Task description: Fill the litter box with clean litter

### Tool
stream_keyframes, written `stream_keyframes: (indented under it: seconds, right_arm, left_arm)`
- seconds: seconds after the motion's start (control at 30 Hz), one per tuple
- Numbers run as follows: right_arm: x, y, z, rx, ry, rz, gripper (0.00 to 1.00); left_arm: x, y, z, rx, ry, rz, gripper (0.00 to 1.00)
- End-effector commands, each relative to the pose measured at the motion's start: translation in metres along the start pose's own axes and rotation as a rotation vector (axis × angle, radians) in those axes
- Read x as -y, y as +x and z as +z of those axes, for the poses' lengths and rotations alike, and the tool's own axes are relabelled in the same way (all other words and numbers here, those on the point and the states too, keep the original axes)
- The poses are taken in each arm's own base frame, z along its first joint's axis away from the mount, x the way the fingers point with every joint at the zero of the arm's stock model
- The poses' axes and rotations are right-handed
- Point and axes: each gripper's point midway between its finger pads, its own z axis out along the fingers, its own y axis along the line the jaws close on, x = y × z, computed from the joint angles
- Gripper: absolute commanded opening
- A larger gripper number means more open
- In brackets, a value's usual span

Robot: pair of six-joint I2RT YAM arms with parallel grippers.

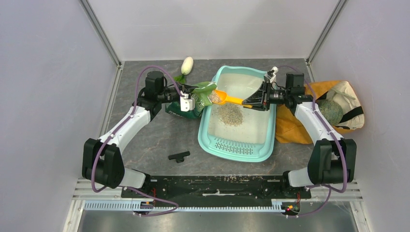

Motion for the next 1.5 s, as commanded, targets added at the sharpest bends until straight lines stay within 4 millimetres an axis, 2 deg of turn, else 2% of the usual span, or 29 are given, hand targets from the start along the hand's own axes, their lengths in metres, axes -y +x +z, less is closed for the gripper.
stream_keyframes:
  seconds: [0.0,0.1,0.63,0.8,1.0,1.2,1.23,1.47]
  right_arm:
    - [-0.012,0.015,-0.016,-0.026,-0.039,-0.047,0.00]
    - [-0.009,0.009,-0.030,0.010,-0.030,-0.037,0.00]
    - [0.000,0.013,-0.071,0.059,0.017,-0.020,0.00]
    - [0.014,0.009,-0.079,0.062,0.187,-0.092,0.00]
    - [0.038,-0.003,-0.089,0.101,0.420,-0.145,0.00]
    - [0.047,-0.003,-0.084,0.053,0.561,-0.228,0.00]
    - [0.047,-0.002,-0.081,0.042,0.565,-0.239,0.00]
    - [0.040,-0.010,-0.070,0.011,0.561,-0.270,0.00]
  left_arm:
    - [-0.067,-0.046,-0.003,0.116,-0.135,0.219,0.02]
    - [-0.067,-0.045,-0.003,0.114,-0.134,0.217,0.02]
    - [-0.062,-0.038,-0.004,0.079,-0.137,0.208,0.02]
    - [-0.055,-0.032,-0.010,0.027,-0.147,0.208,0.02]
    - [-0.038,-0.024,-0.028,-0.072,-0.171,0.195,0.02]
    - [-0.018,-0.024,-0.049,-0.154,-0.175,0.157,0.02]
    - [-0.014,-0.023,-0.052,-0.166,-0.171,0.151,0.04]
    - [0.023,-0.019,-0.063,-0.213,-0.104,0.092,0.36]
